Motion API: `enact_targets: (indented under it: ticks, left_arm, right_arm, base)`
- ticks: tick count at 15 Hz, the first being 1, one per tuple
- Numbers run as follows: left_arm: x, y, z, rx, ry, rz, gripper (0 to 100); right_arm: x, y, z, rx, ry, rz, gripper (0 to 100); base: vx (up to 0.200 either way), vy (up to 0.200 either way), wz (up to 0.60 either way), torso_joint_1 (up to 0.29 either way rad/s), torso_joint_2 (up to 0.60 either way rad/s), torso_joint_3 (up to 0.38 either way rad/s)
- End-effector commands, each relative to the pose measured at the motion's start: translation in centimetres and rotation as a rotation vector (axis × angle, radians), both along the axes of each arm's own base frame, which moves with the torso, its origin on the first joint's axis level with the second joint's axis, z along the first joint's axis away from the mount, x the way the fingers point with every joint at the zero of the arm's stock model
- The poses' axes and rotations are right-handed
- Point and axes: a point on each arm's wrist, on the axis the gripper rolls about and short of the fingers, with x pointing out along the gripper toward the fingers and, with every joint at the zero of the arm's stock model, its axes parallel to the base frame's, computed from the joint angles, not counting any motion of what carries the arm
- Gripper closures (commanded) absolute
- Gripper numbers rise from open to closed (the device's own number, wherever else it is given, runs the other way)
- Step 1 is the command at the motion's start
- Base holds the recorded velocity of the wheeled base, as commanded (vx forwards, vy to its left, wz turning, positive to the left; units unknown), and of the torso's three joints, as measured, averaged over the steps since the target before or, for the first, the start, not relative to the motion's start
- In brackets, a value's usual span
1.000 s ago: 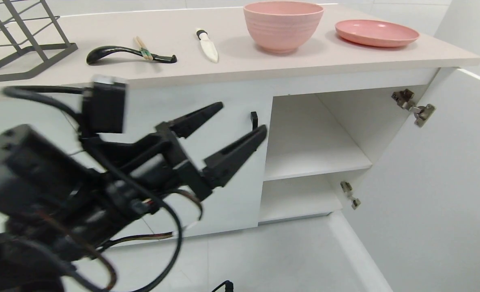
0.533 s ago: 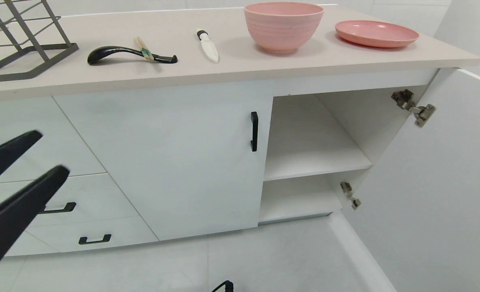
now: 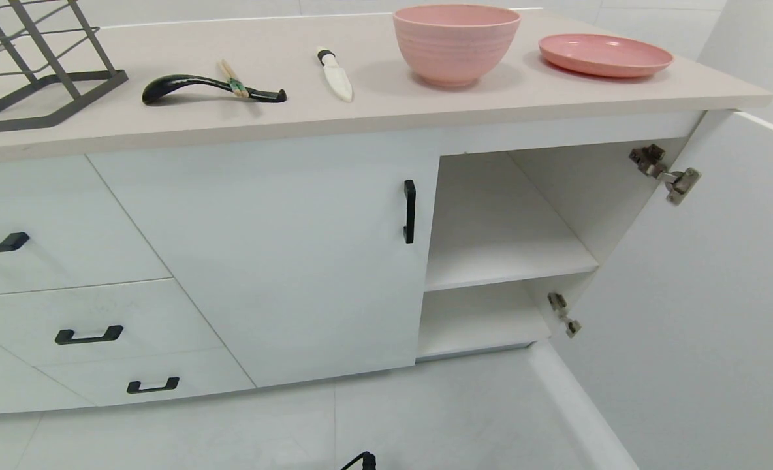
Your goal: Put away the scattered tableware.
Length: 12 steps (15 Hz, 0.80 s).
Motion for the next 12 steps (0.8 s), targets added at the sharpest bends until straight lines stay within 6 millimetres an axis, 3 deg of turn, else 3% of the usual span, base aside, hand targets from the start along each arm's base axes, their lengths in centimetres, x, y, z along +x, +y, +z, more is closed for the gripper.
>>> enact_targets:
  ticks: [1,3,12]
  left_arm:
    - [-0.92,-0.08,-2.42,0.074,0.022,0.136,0]
    - [-0.85,0.25,-2.7,0.037,0.064,0.275,0]
    - [-0.85,0.32,-2.8,-0.006,0.083,0.297,0]
  right_arm:
    - [-0.29,-0.58,-0.42,0.151,0.02,-0.302,0]
    - [-0.26,-0.71,-0.4,0.144,0.01,-0.359,0]
    - [-0.23,-0.88,-0.4,0.144,0.003,-0.437,0]
  base:
    - [0.0,0.0,0.0,0.0,0.0,0.0]
    - [0.0,0.0,0.0,0.0,0.0,0.0]
    - [0.0,0.0,0.0,0.0,0.0,0.0]
